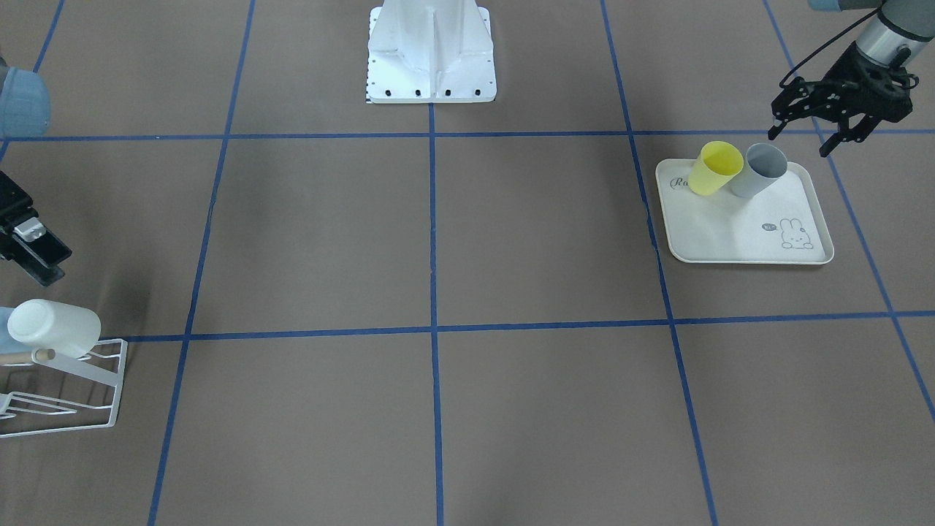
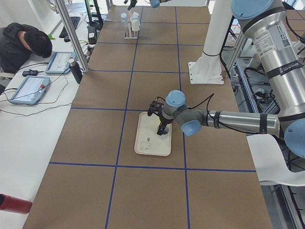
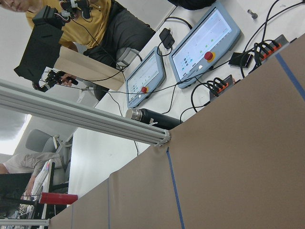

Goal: Transfer IKEA cup to right arm and place on rack

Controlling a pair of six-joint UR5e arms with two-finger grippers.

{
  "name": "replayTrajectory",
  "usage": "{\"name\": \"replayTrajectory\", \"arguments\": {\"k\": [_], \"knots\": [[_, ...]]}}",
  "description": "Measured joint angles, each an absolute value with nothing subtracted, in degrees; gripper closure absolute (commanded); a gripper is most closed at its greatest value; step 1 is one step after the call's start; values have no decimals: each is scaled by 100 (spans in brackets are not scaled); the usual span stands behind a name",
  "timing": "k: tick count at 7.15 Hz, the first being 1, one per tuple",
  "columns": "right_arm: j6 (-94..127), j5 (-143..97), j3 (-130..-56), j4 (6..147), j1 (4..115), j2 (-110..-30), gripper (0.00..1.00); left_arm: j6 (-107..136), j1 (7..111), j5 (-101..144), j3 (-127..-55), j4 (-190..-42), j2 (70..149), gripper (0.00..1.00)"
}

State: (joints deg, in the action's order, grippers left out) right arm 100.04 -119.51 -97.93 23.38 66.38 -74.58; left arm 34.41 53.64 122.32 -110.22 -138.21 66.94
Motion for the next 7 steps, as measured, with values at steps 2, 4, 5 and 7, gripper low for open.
{"name": "replayTrajectory", "arguments": {"k": [2, 4, 5, 7], "knots": [[10061, -11946, -9803, 2338, 6553, -7448, 0, 3427, 5247, 12234, -10605, -13809, 6963, 12], [10123, -11939, -9834, 2338, 6500, -7445, 0, 3414, 5222, 12234, -10413, -13808, 7044, 25], [10135, -11937, -9838, 2338, 6491, -7445, 0, 3412, 5206, 12234, -10391, -13808, 7047, 38], [10142, -11941, -9841, 2334, 6487, -7444, 0, 3410, 5165, 12234, -10382, -13808, 7042, 80]]}}
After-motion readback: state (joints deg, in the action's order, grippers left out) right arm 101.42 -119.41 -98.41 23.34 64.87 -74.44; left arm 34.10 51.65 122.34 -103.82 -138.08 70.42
